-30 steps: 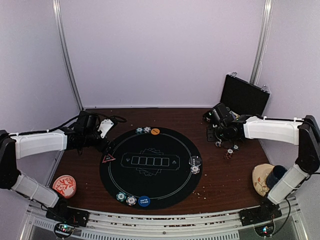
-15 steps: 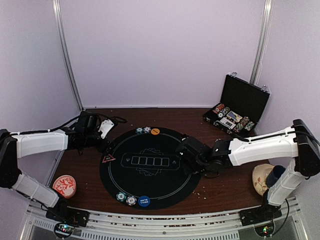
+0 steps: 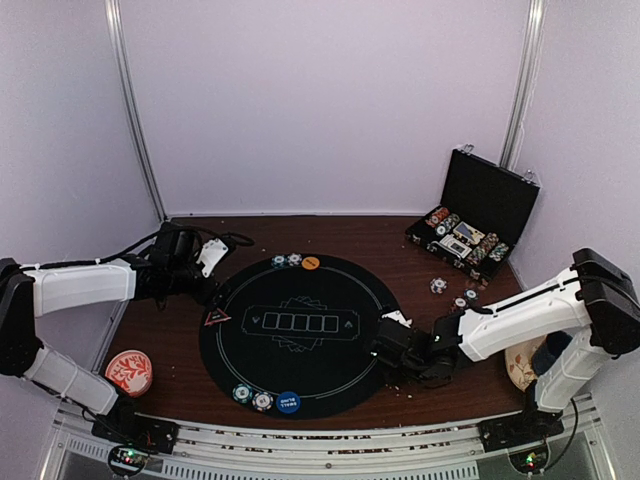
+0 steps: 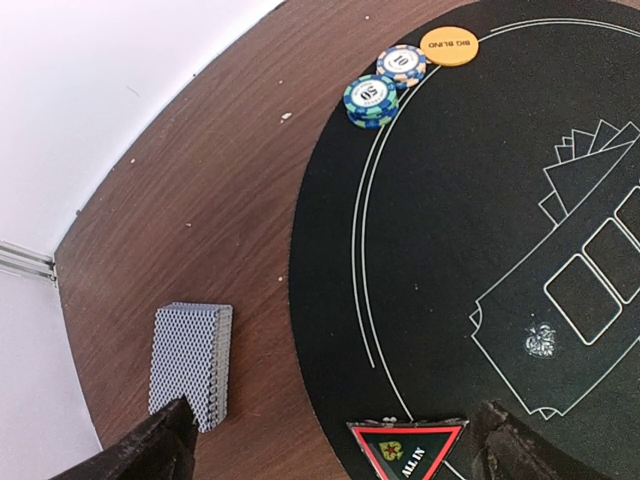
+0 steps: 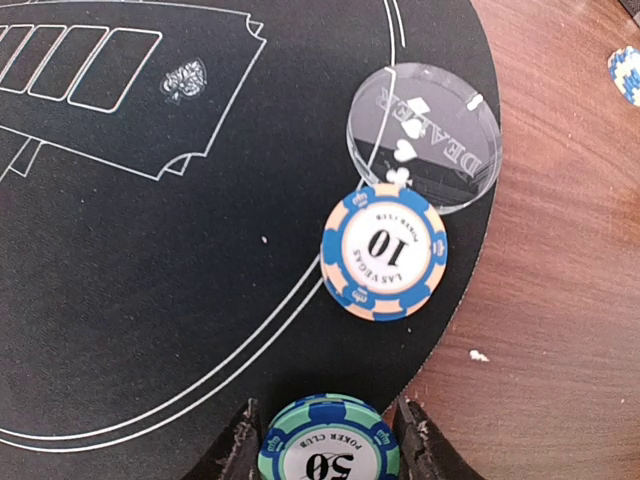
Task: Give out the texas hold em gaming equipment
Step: Place the poker chips pile in the dealer area.
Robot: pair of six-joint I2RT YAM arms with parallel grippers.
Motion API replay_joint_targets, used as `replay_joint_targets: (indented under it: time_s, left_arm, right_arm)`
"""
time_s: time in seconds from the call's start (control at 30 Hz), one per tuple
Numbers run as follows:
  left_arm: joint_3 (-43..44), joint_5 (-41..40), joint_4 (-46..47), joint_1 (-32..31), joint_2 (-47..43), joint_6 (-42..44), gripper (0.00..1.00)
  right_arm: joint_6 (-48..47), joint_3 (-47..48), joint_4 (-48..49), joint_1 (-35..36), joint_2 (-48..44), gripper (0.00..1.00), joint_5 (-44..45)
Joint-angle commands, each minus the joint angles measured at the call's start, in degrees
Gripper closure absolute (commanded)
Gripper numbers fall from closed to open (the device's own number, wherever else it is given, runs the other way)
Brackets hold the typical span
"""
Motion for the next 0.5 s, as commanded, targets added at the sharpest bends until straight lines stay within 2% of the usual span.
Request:
replay_joint_targets:
  time_s: [0.0,0.47]
  left_arm:
    - [-0.13,-0.29,2.56,0.31,0.37,-0.49,0.02]
    - [-0.13,-0.35,2.73,0.35,0.69,-0.49,0.02]
  right_arm:
    - [2.09,-0.79,3.12,0.55,-0.48,0.69,1.92]
    - [0.79,1.72,3.19,-0.41,4.3,0.68,4.48]
